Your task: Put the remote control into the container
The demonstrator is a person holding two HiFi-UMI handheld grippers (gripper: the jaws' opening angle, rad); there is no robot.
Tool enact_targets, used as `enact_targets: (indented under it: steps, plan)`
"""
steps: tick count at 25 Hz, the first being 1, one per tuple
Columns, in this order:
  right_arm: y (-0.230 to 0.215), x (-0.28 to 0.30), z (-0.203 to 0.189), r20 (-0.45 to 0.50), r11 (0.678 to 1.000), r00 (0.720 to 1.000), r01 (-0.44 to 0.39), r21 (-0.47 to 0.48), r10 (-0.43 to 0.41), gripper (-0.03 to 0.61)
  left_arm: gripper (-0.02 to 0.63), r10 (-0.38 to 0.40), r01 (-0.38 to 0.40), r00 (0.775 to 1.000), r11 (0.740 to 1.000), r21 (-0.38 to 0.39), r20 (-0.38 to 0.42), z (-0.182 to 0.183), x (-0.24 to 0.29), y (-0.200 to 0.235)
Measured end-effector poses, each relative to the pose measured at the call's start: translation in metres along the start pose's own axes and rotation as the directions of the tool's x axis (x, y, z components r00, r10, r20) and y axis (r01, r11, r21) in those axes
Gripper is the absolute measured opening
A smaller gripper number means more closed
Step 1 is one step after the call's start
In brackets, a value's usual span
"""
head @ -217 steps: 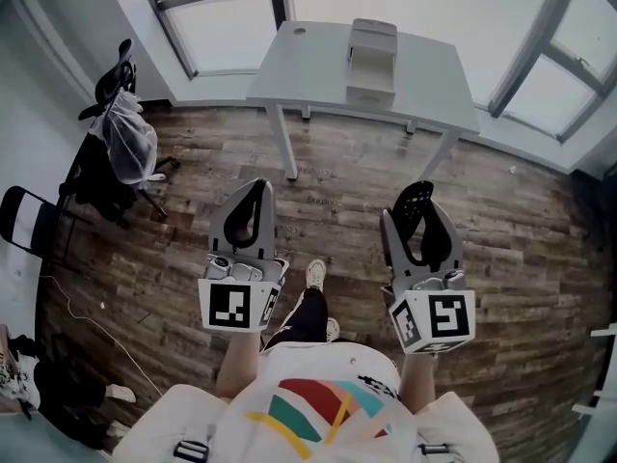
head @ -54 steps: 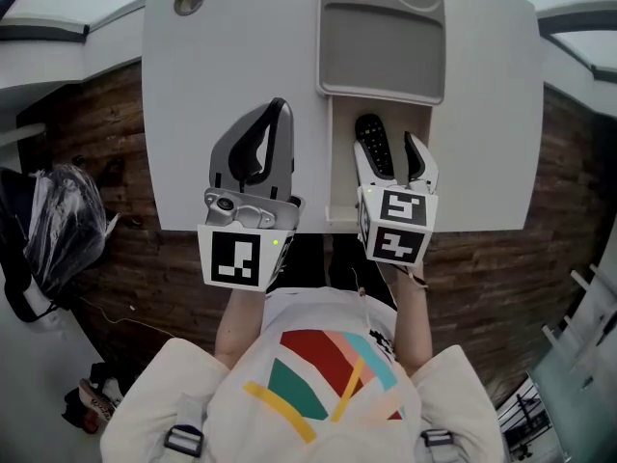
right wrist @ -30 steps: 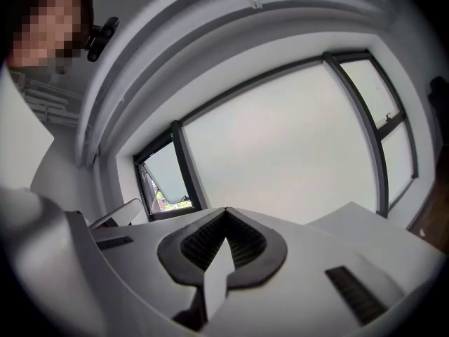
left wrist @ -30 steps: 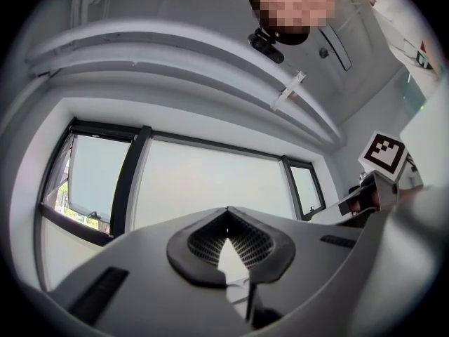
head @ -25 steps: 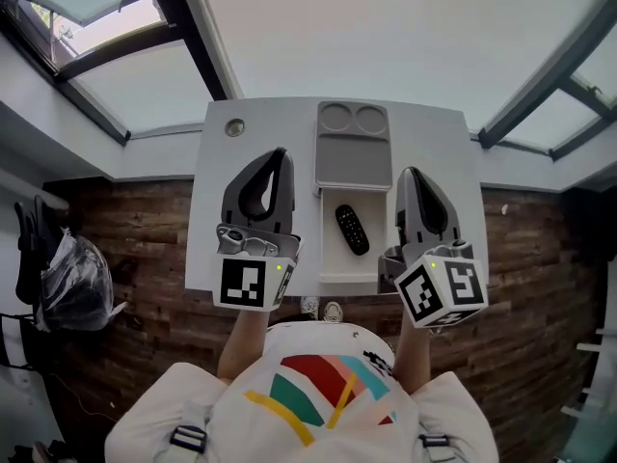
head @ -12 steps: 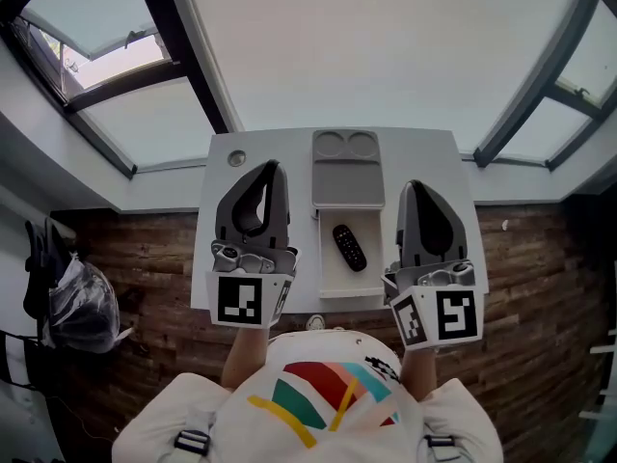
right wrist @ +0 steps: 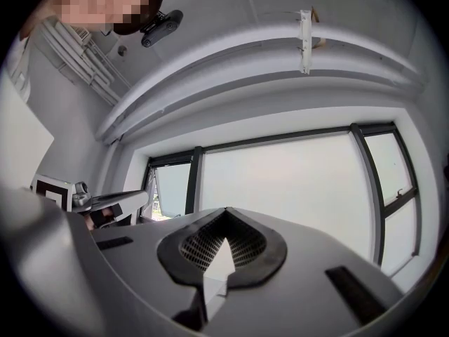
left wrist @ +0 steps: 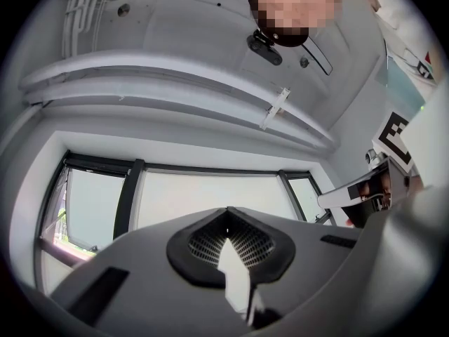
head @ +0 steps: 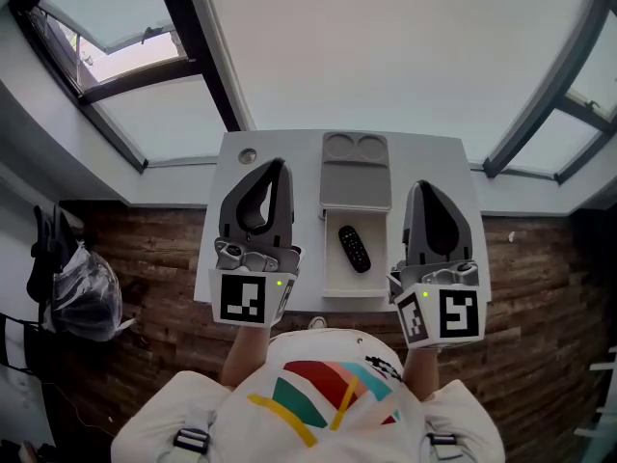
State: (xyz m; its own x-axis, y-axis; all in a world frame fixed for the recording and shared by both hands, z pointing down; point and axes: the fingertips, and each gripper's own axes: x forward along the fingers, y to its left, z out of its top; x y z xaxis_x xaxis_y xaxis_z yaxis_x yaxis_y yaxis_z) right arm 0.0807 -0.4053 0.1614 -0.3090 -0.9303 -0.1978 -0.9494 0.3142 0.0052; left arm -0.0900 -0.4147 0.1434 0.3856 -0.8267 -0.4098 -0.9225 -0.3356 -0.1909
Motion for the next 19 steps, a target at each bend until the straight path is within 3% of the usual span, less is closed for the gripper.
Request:
enact_targets:
  steps: [6, 11, 19]
  plan:
    - [0.008, 0.001, -0.003, -0.007, 1.0, 1.0, -0.026, -0.006, 0.026, 0.0, 0.006, 0.017, -0.018, 0.998, 1.0, 0.022, 0.055, 0.008, -0.005, 0.006]
    - [0.01, -0.002, -0.006, -0.018, 0.999, 0.999, -0.032, 0.001, 0.032, 0.0, 0.005, 0.029, -0.029, 0.999, 1.0, 0.013, -0.027, -0.001, -0.009, 0.007]
    - [0.009, -0.003, -0.013, -0.026, 1.0, 0.999, -0.028, 0.009, 0.028, 0.001, 0.006, 0.03, -0.03, 0.999, 0.999, 0.015, -0.03, -0.004, -0.013, 0.007]
